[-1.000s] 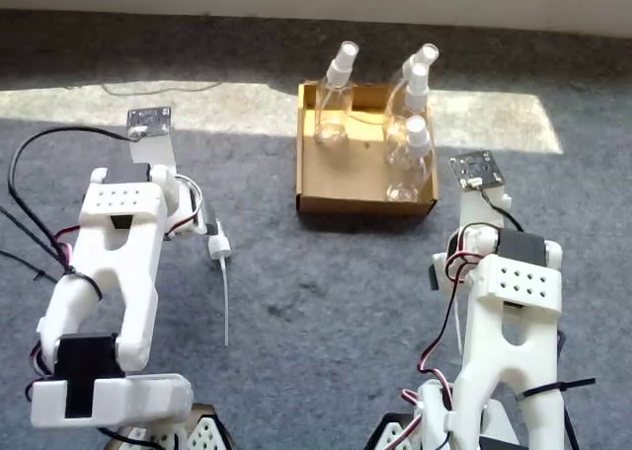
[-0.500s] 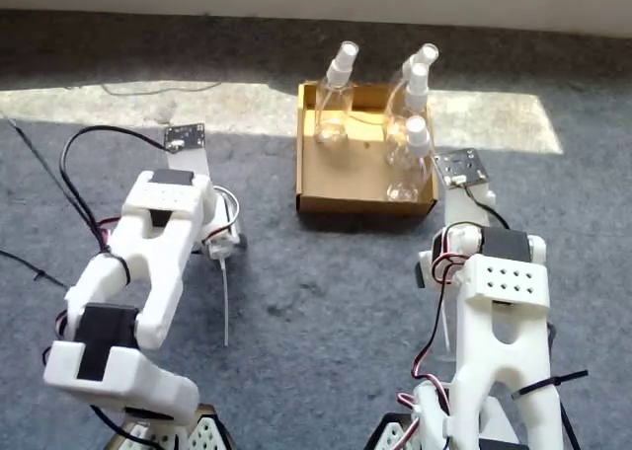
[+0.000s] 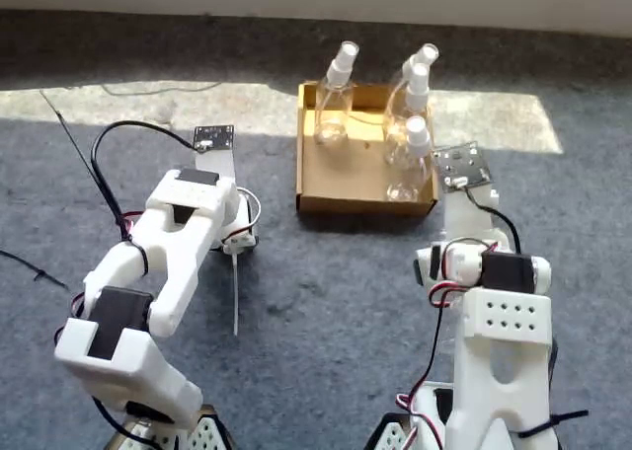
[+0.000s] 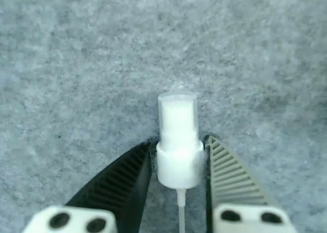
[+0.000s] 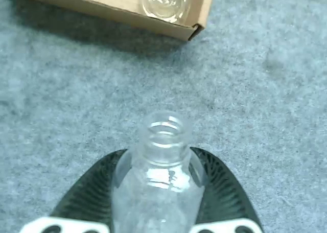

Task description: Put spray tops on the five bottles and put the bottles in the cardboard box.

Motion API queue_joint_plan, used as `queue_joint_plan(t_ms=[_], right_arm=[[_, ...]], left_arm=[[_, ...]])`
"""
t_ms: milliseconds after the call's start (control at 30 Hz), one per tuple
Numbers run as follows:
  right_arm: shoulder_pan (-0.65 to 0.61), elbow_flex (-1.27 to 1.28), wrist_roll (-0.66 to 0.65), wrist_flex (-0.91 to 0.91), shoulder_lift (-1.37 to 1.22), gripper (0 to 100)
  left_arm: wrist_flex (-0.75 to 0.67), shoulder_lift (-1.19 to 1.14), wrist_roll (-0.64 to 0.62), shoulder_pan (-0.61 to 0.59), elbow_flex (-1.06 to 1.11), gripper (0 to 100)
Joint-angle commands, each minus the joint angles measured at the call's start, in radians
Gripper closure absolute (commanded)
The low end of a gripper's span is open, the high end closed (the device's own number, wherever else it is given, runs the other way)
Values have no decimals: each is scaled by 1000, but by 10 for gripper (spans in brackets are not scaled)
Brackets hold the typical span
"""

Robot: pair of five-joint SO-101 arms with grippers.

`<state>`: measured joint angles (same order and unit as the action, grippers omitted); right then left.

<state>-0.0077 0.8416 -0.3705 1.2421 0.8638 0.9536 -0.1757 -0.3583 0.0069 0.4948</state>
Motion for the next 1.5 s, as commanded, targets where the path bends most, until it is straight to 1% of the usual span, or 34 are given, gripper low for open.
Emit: queue_joint_plan(t_ms=[0,67,133,200,300,433,500,600,667,733,833,933,1000,1100,1133,1200,1300,1467], right_arm=[[-41,25,11,8,108,995],[-42,33,11,8,145,995],[-44,28,11,8,162,995],[-51,28,11,8,165,995],[-87,28,11,-1,165,995],[-186,28,11,-2,165,995],[-229,28,9,-31,171,995],[-262,28,11,-68,173,995],[-266,33,11,-62,173,995],[-266,35,11,-42,173,995],[-260,30,12,-5,174,995],[-263,35,12,8,174,995],[-262,35,12,7,174,995],[-260,35,12,7,174,995],[-260,35,12,7,174,995],[-260,36,12,7,174,995],[-260,36,12,7,174,995],[-260,36,12,7,174,995]], left_arm=[[-15,-4,3,-36,-21,899],[-14,-1,15,-35,-21,948],[-14,7,81,-35,-30,1000],[9,25,112,-36,-59,992],[112,91,117,-41,-117,997],[238,262,118,-41,-197,997],[272,369,118,-39,-213,997],[275,481,117,-21,-177,996],[261,479,135,-4,-107,995],[227,446,180,5,-7,995],[95,369,241,10,101,995],[32,291,313,5,130,993],[29,257,342,-2,130,953],[29,208,374,-4,120,858],[29,196,388,-4,117,843],[32,174,408,-5,108,838],[75,163,422,-5,93,835],[245,154,430,-5,-73,834]])
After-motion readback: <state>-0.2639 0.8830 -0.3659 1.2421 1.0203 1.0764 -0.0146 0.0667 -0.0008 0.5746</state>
